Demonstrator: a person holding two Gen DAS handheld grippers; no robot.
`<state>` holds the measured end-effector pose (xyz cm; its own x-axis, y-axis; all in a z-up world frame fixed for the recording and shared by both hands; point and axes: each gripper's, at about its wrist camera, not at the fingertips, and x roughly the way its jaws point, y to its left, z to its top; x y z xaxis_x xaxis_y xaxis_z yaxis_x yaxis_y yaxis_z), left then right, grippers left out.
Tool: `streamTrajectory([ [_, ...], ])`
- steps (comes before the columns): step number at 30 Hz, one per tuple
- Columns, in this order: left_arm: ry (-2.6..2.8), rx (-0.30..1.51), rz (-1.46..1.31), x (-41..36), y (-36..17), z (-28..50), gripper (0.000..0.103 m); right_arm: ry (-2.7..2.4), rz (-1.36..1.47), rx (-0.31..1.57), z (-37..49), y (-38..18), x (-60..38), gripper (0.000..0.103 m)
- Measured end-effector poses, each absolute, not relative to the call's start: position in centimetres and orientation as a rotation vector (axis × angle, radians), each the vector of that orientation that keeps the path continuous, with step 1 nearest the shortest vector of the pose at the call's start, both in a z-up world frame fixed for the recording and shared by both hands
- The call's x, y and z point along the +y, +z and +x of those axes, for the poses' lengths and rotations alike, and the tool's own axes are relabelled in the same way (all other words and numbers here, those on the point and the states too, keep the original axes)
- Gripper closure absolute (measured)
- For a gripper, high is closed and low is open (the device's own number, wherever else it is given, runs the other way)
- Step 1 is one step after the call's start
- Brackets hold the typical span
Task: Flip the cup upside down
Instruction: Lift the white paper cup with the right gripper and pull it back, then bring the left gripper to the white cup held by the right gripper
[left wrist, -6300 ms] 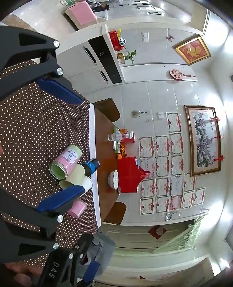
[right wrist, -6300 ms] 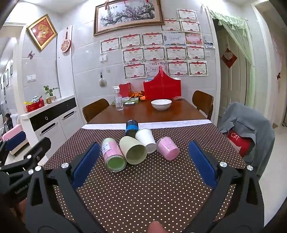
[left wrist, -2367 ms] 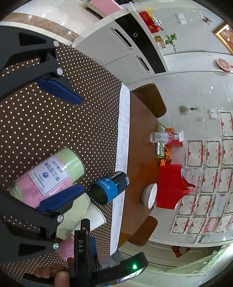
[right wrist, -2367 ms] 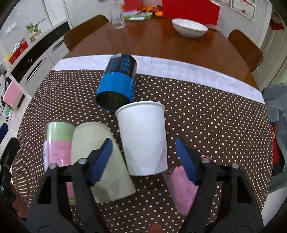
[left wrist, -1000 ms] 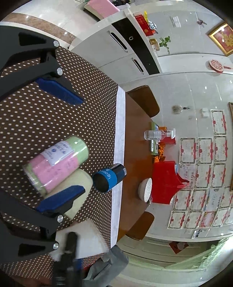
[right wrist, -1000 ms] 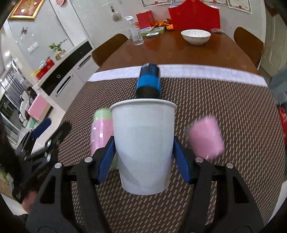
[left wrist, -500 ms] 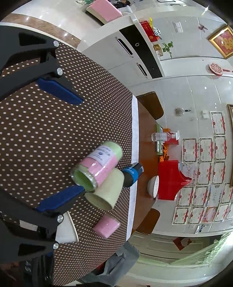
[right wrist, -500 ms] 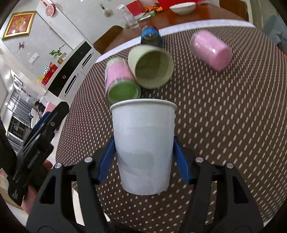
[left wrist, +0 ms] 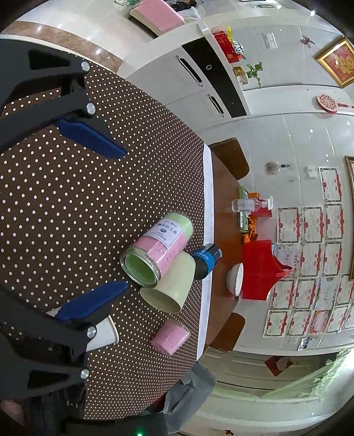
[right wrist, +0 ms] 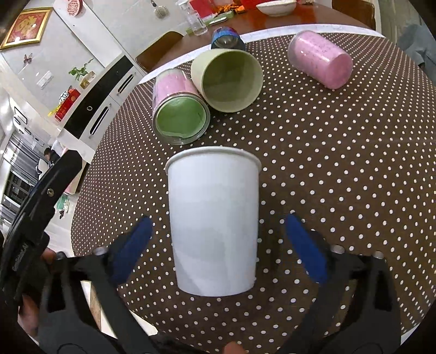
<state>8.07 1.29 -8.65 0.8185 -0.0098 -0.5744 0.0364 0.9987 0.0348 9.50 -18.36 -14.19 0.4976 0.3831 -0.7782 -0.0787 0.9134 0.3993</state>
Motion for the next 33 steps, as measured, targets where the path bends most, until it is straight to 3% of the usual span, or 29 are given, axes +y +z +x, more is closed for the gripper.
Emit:
streamTrajectory([
  [33, -0.045, 0.538, 0.091, 2.0, -6.3, 5.2, 0.013, 0.098, 0.179, 0.624, 5.1, -7.4, -20.5, 0.006],
])
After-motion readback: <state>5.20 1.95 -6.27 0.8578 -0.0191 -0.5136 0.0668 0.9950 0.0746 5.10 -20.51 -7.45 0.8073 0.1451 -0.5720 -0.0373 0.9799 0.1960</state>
